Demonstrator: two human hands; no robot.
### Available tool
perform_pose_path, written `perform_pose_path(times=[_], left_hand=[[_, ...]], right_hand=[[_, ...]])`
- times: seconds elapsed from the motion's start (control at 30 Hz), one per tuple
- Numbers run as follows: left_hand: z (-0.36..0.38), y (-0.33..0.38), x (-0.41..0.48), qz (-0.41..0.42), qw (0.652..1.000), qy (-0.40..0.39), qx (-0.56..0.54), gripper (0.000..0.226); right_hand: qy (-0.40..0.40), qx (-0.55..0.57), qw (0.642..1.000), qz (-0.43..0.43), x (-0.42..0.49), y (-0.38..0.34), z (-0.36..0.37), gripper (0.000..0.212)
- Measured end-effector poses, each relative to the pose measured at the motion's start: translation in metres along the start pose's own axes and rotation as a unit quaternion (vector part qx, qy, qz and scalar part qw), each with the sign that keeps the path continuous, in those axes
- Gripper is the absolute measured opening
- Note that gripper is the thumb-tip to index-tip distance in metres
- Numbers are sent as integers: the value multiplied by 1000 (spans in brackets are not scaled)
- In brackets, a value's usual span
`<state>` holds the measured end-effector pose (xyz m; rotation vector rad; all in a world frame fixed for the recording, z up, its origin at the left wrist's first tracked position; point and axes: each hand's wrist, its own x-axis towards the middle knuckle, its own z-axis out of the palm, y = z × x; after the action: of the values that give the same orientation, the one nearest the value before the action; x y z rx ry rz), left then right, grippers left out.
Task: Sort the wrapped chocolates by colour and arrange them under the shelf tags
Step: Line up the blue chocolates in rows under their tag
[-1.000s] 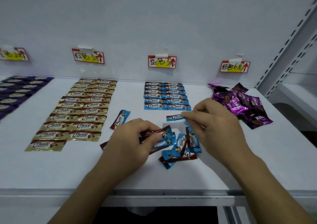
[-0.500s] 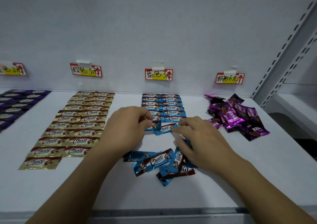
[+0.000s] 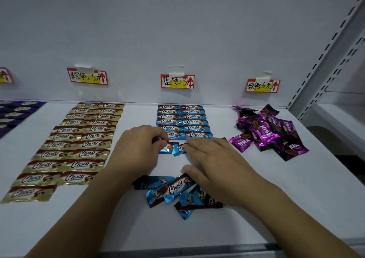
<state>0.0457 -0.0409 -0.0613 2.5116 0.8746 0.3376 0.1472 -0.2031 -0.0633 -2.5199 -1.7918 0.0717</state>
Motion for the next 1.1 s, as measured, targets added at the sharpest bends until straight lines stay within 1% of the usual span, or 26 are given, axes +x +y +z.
perform_pose_path(times=[0.07,0.1,0.2,0.27,0.33,0.4,0.47,0.57,0.67,0.73,0.8,0.83,0.93,1.1], left_hand=[[1,2,-1,-3,1000,4,-8,17],[2,2,0,0,1000,9,-7,17],[6,4,3,17,1000,23,7,17],[8,6,4,32,999,28,33,20],[8,6,3,54,995,45,77,27],[4,2,-3,76,988,56,119,30],[1,-4,-11,102,983,44,145,29],[4,-11,-19,131,981,20,142,34],[9,-9,-19,161,977,-7,138,39],[11,-10,-18,165,976,-15,141,45],[11,-10,-19,162,977,-13,140,55],[12,-10,-19,161,976,-14,144,56],[15,-10,-20,160,975,-17,153,46],[14,-8,-18,160,975,-24,153,46]], right_hand=[[-23,-2,1000,8,-1,1,4,64],[-21,-1,1000,20,-4,5,5,66],[-10,8,999,44,-12,13,3,78],[-12,10,999,50,-11,11,3,83],[-9,2,998,58,-10,8,5,78],[23,-15,998,62,-12,5,5,76],[52,-11,997,57,-13,3,3,77],[28,-3,999,34,-13,1,4,80],[26,-5,999,45,-13,3,5,83],[27,-7,998,49,-12,4,5,84],[23,4,999,48,-11,3,7,81],[16,6,999,48,-10,3,7,80],[13,-5,999,42,-9,2,8,84],[25,-9,999,45,-7,3,10,81]])
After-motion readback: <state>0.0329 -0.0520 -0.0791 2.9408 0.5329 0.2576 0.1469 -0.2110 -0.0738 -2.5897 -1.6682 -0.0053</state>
